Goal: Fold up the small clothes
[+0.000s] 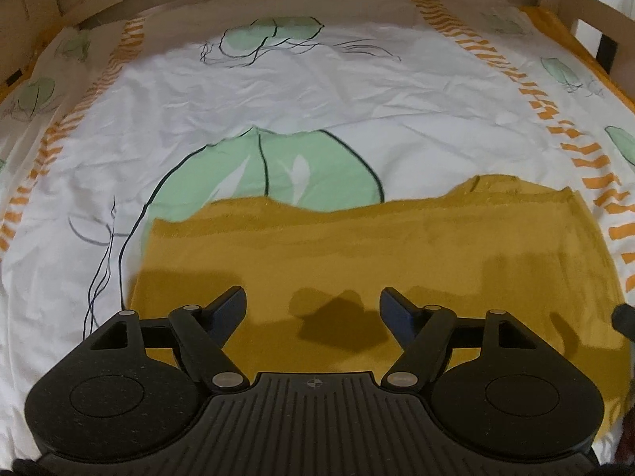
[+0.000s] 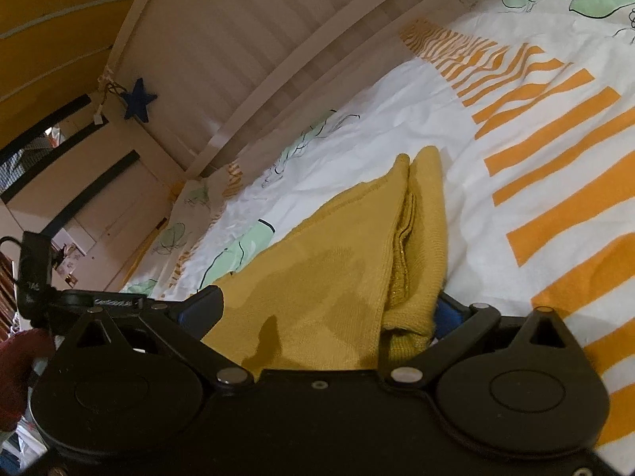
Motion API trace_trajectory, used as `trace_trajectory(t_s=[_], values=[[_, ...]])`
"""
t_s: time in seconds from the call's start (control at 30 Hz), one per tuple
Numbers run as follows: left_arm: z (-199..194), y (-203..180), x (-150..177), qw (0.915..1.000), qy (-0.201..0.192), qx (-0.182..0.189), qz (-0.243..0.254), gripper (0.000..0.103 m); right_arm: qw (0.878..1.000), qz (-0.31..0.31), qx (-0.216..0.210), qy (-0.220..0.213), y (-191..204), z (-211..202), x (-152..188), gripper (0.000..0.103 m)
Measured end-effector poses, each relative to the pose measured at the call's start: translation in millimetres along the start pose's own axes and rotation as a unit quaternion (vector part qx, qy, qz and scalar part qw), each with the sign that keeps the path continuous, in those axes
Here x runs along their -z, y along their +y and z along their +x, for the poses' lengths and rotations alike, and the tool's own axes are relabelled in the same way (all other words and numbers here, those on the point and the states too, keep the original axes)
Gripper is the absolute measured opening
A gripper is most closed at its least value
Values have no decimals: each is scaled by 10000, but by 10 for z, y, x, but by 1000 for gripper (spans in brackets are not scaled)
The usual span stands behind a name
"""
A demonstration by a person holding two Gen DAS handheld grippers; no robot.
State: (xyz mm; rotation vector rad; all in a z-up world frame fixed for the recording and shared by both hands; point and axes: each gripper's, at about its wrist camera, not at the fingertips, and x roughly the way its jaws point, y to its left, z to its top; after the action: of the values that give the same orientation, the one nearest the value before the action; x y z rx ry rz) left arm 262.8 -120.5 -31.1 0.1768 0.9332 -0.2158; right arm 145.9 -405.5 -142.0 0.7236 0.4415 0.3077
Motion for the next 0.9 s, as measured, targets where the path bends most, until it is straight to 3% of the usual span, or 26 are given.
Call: trace_trajectory(t_s=[0.43, 0.9], values=[[408, -303, -348, 9992, 285, -113, 249, 72, 9999, 97, -106, -78, -23, -39, 20, 103], [717, -383, -388, 9970, 662, -71, 404, 77, 9994, 209, -217, -141, -59, -68, 26, 103]])
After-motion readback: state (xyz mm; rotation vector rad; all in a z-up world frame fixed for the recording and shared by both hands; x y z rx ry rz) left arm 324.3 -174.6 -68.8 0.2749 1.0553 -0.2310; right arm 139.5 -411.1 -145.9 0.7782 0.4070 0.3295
